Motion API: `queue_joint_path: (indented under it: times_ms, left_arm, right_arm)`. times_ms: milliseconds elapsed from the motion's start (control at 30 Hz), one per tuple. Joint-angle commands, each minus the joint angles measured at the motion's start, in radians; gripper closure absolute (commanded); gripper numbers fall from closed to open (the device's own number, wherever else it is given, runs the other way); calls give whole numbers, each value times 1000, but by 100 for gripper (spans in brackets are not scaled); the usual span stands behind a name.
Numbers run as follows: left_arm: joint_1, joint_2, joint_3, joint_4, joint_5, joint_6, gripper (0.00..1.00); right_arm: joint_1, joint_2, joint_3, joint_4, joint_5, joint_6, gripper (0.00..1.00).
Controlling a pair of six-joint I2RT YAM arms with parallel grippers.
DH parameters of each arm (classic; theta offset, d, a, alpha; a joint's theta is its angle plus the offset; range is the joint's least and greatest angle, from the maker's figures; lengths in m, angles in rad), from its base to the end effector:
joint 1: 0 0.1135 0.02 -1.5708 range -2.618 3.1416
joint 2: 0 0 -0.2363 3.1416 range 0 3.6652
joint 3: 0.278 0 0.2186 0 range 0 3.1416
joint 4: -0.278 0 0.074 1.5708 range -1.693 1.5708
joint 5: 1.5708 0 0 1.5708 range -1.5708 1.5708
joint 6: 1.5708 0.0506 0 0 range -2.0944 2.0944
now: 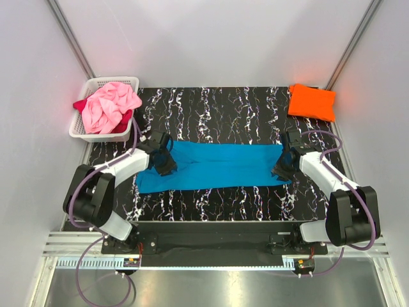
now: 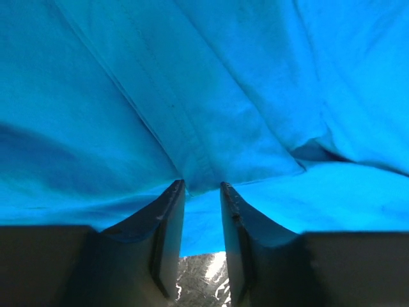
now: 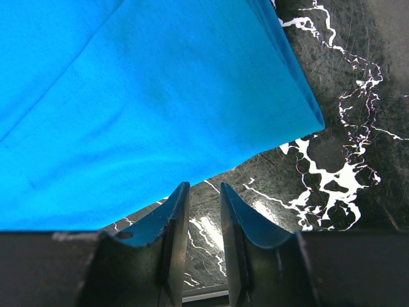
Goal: Fold and stack the t-shirts
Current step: Fold the tshirt
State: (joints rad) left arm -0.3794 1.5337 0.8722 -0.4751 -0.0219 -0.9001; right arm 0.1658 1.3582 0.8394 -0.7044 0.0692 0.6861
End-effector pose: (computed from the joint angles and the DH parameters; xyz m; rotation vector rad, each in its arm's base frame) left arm 0.2478 -0.0976 0.1548 -0.7170 2.6658 -0.3393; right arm 0.2223 0.0337 0.1753 0.7353 2.6962 0.1146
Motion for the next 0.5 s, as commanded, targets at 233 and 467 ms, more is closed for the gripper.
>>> queue_joint_path:
  times_ms: [233, 467]
  left_arm:
    - [-6, 25, 25, 30, -36, 3, 100]
    - [-13, -69, 76, -8, -55, 23, 100]
  right_arm:
    - [8, 16, 33, -7, 34, -3, 67]
    - [8, 21, 36, -6, 34, 0, 67]
